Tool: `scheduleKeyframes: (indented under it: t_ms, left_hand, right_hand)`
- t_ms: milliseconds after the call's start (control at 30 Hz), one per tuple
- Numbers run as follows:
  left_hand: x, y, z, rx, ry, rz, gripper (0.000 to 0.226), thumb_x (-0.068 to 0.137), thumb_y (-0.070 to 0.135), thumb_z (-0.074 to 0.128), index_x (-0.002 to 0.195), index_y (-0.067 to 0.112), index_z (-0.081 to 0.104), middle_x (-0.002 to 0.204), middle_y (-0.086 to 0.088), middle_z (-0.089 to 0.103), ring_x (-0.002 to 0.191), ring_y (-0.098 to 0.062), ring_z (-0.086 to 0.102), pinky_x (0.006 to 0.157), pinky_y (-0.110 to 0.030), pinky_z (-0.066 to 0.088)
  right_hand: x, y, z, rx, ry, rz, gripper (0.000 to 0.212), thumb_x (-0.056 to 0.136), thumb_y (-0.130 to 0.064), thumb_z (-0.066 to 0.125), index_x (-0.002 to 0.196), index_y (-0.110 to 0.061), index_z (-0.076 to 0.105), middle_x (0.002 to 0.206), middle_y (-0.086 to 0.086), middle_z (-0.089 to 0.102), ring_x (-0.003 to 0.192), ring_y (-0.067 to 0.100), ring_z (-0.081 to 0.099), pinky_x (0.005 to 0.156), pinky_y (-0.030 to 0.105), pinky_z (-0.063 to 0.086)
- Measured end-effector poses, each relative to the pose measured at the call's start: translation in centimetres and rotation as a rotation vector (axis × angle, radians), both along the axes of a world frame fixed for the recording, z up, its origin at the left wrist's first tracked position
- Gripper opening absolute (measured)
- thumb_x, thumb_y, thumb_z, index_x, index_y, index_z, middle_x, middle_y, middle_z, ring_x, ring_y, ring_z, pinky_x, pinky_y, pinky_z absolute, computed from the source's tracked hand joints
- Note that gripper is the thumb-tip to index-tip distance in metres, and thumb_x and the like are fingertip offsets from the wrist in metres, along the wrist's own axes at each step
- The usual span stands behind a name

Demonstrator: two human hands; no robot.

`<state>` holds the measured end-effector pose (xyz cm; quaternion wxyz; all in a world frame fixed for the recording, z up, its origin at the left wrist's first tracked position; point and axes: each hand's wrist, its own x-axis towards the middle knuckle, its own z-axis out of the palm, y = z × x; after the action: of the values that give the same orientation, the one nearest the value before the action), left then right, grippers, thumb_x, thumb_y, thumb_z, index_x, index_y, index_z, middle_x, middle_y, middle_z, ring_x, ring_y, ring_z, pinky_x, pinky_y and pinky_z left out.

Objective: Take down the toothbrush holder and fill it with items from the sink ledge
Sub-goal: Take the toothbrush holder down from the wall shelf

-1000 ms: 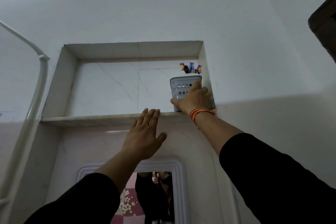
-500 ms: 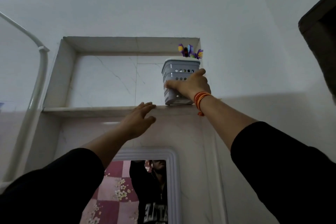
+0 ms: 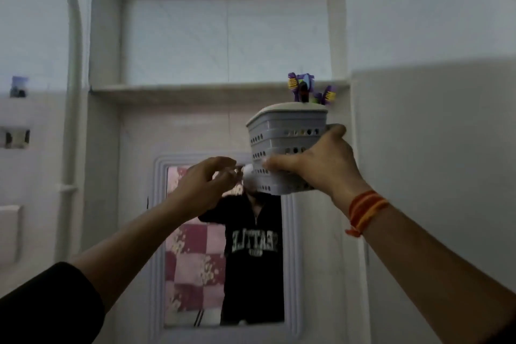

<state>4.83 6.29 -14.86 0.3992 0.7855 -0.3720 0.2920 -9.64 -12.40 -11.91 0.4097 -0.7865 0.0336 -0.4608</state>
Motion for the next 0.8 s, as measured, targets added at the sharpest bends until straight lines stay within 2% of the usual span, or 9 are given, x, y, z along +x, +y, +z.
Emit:
scheduleKeyframes:
  t_ms: [100, 167, 233, 300, 433, 533, 667, 733, 800]
  left_hand:
    - [1.1, 1.1, -6.6, 0.029, 0.114, -0.111, 0.031, 0.101, 0.022, 0.055, 0.131, 0.018, 0.064, 0.127, 0.010, 0.064, 0.109, -0.006, 0.062, 0.082, -0.011, 0.048]
    - [2.6, 1.6, -11.3, 0.091, 0.159, -0.113, 0.033, 0.100, 0.021, 0.057, 0.132, 0.015, 0.064, 0.132, 0.005, 0.063, 0.113, -0.013, 0.064, 0.087, -0.020, 0.052]
    - [4.0, 2.0, -16.4, 0.145, 0.248, -0.107, 0.031, 0.099, 0.022, 0.058, 0.128, 0.014, 0.066, 0.123, 0.003, 0.067, 0.109, -0.016, 0.066, 0.091, -0.029, 0.054]
    - [5.5, 2.1, -21.4, 0.224, 0.340, -0.120, 0.032, 0.099, 0.025, 0.060, 0.127, 0.015, 0.067, 0.121, 0.005, 0.068, 0.111, -0.012, 0.065, 0.094, -0.027, 0.053]
    - [7.8, 1.9, -30.8, 0.420, 0.465, -0.182, 0.028, 0.095, 0.027, 0.063, 0.120, 0.017, 0.070, 0.123, 0.004, 0.071, 0.108, -0.008, 0.066, 0.082, -0.010, 0.048]
    - [9.0, 1.1, -36.9, 0.653, 0.527, -0.233, 0.031, 0.094, 0.032, 0.063, 0.121, 0.020, 0.070, 0.122, 0.001, 0.072, 0.107, -0.010, 0.068, 0.084, -0.017, 0.049]
    - [10.7, -1.4, -41.8, 0.921, 0.593, -0.333, 0.036, 0.091, 0.025, 0.068, 0.126, 0.016, 0.069, 0.126, -0.004, 0.071, 0.113, -0.018, 0.067, 0.100, -0.027, 0.050]
    - [11.3, -2.9, -43.5, 1.037, 0.594, -0.398, 0.036, 0.091, 0.022, 0.067, 0.125, 0.013, 0.070, 0.126, -0.005, 0.071, 0.114, -0.021, 0.067, 0.100, -0.028, 0.049]
    - [11.4, -4.3, -45.4, 1.129, 0.582, -0.467, 0.034, 0.090, 0.021, 0.066, 0.120, 0.007, 0.072, 0.121, -0.009, 0.073, 0.106, -0.022, 0.068, 0.091, -0.022, 0.047]
  right_hand:
    - [1.7, 0.7, -7.5, 0.042, 0.028, -0.013, 0.115, 0.043, -0.051, 0.099, 0.130, -0.015, 0.033, 0.117, -0.003, 0.055, 0.102, 0.018, 0.060, 0.080, 0.028, 0.053]
    - [2.8, 1.2, -12.8, 0.068, 0.033, -0.032, 0.117, 0.042, -0.050, 0.099, 0.132, -0.014, 0.033, 0.117, -0.005, 0.054, 0.100, 0.015, 0.059, 0.077, 0.023, 0.051]
    - [3.6, 1.7, -18.0, 0.105, 0.042, -0.044, 0.117, 0.042, -0.047, 0.100, 0.132, -0.014, 0.033, 0.117, -0.007, 0.052, 0.099, 0.014, 0.058, 0.071, 0.016, 0.048]
    - [4.5, 2.1, -23.2, 0.150, 0.088, -0.046, 0.115, 0.044, -0.044, 0.100, 0.132, -0.014, 0.033, 0.116, -0.008, 0.051, 0.099, 0.013, 0.057, 0.068, 0.009, 0.044]
    - [5.0, 3.0, -33.1, 0.224, 0.152, -0.077, 0.109, 0.045, -0.038, 0.102, 0.128, -0.021, 0.033, 0.118, -0.010, 0.053, 0.103, 0.009, 0.059, 0.071, 0.001, 0.048]
    - [4.6, 3.7, -40.1, 0.293, 0.218, -0.128, 0.118, 0.044, -0.030, 0.103, 0.138, -0.014, 0.034, 0.124, -0.010, 0.055, 0.109, 0.005, 0.058, 0.078, -0.003, 0.046]
    - [3.2, 4.6, -47.5, 0.382, 0.324, -0.190, 0.125, 0.040, -0.028, 0.105, 0.143, -0.021, 0.035, 0.129, -0.010, 0.058, 0.107, -0.002, 0.060, 0.086, 0.001, 0.046]
    - [2.2, 5.2, -50.4, 0.431, 0.355, -0.227, 0.126, 0.038, -0.023, 0.105, 0.142, -0.028, 0.035, 0.126, -0.014, 0.059, 0.107, -0.001, 0.062, 0.092, 0.016, 0.052]
    - [1.2, 5.9, -52.9, 0.497, 0.375, -0.274, 0.122, 0.037, -0.019, 0.106, 0.135, -0.040, 0.036, 0.123, -0.023, 0.059, 0.108, -0.005, 0.062, 0.096, 0.030, 0.053]
